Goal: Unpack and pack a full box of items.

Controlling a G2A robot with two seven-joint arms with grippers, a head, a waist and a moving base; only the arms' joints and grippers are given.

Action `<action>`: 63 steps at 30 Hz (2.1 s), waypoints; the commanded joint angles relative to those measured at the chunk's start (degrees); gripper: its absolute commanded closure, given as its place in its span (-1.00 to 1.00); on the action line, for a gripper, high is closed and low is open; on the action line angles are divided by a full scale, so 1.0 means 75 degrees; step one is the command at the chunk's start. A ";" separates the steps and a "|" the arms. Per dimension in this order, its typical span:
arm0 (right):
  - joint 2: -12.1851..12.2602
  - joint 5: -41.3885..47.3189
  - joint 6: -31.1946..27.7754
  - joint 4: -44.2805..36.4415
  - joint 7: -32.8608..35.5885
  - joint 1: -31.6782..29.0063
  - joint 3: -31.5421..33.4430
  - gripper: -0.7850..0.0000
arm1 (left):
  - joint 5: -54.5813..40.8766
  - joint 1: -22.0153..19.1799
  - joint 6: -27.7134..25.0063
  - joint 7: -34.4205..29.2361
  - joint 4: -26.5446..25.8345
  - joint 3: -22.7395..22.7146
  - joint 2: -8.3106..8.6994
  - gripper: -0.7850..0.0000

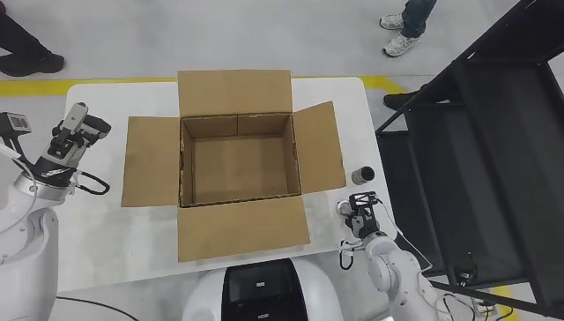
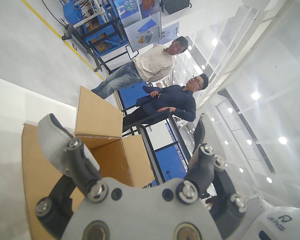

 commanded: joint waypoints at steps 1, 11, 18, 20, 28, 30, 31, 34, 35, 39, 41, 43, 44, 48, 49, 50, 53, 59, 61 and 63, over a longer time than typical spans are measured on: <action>0.0006 -0.0010 -0.0030 0.0024 0.0049 0.0022 -0.0016 1.00 | 0.0000 0.0000 0.0000 0.0000 0.0000 0.0000 0.0000 -1.00; 0.0048 0.0129 -0.0247 -0.0035 0.0250 0.0072 0.0036 -1.00 | 0.0000 0.0000 0.0000 0.0000 0.0000 0.0000 0.0000 -1.00; 0.0119 0.0462 -0.0653 -0.0781 0.0463 -0.0264 0.0338 -1.00 | 0.0000 0.0000 0.0000 0.0000 0.0000 0.0000 0.0000 -1.00; 0.0140 0.0556 -0.0767 -0.1046 0.0513 -0.0439 0.0429 -1.00 | 0.0000 0.0000 0.0000 0.0000 0.0000 0.0000 0.0000 -1.00; 0.0169 0.1486 -0.0915 -0.1337 0.1248 -0.0614 0.0600 0.17 | 0.0000 0.0000 0.0000 0.0000 0.0000 0.0000 0.0000 -1.00; 0.0170 0.1554 -0.0841 -0.1244 0.1411 -0.0515 0.0559 0.22 | 0.0000 0.0000 0.0000 0.0000 0.0000 0.0000 0.0000 -1.00; 0.0169 0.1573 -0.0780 -0.1195 0.1475 -0.0466 0.0537 0.18 | 0.0000 0.0000 0.0000 0.0000 0.0000 0.0000 0.0000 -1.00; 0.0164 0.1608 -0.0518 -0.1036 0.1587 -0.0316 0.0486 0.15 | 0.0000 0.0000 0.0000 0.0000 0.0000 0.0000 0.0000 -1.00; 0.0161 0.1640 -0.0437 -0.0988 0.1627 -0.0266 0.0467 0.15 | 0.0000 0.0000 0.0000 0.0000 0.0000 0.0000 0.0000 -1.00; 0.0156 0.1772 -0.0111 -0.0809 0.1861 -0.0070 0.0442 0.22 | 0.0000 0.0000 0.0000 0.0000 0.0000 0.0000 0.0000 -1.00; 0.0154 0.1771 0.0023 -0.0729 0.1901 0.0005 0.0405 0.24 | 0.0000 0.0000 0.0000 0.0000 0.0000 0.0000 0.0000 -1.00; 0.0155 0.1756 0.0124 -0.0673 0.1924 0.0061 0.0386 0.23 | 0.0000 0.0000 0.0000 0.0000 0.0000 0.0000 0.0000 -1.00; 0.0156 0.1765 0.0140 -0.0652 0.1939 0.0080 0.0374 0.23 | 0.0000 0.0000 0.0000 0.0000 0.0000 0.0000 0.0000 -1.00; 0.0163 0.1779 0.0195 -0.0596 0.1963 0.0154 0.0341 0.19 | 0.0000 0.0000 0.0000 0.0000 0.0000 0.0000 0.0000 -1.00; 0.0163 0.1786 0.0217 -0.0591 0.1966 0.0172 0.0326 0.17 | 0.0000 0.0000 0.0000 0.0000 0.0000 0.0000 0.0000 -1.00; 0.0165 0.1782 0.0225 -0.0586 0.1974 0.0188 0.0307 0.16 | 0.0000 0.0000 0.0000 0.0000 0.0000 0.0000 0.0000 -1.00; 0.0167 0.1742 0.0274 -0.0556 0.2006 0.0254 0.0238 0.18 | 0.0000 0.0000 0.0000 0.0000 0.0000 0.0000 0.0000 -1.00; 0.0163 0.1606 0.0436 -0.0318 0.2048 0.0478 0.0053 0.28 | 0.0000 0.0000 0.0000 0.0000 0.0000 0.0000 0.0000 -1.00; 0.0161 0.1557 0.0501 -0.0239 0.2072 0.0548 -0.0009 0.28 | 0.0000 0.0000 0.0000 0.0000 0.0000 0.0000 0.0000 -1.00; 0.0159 0.1551 0.0529 -0.0184 0.2088 0.0595 -0.0057 0.34 | 0.0000 0.0000 0.0000 0.0000 0.0000 0.0000 0.0000 -1.00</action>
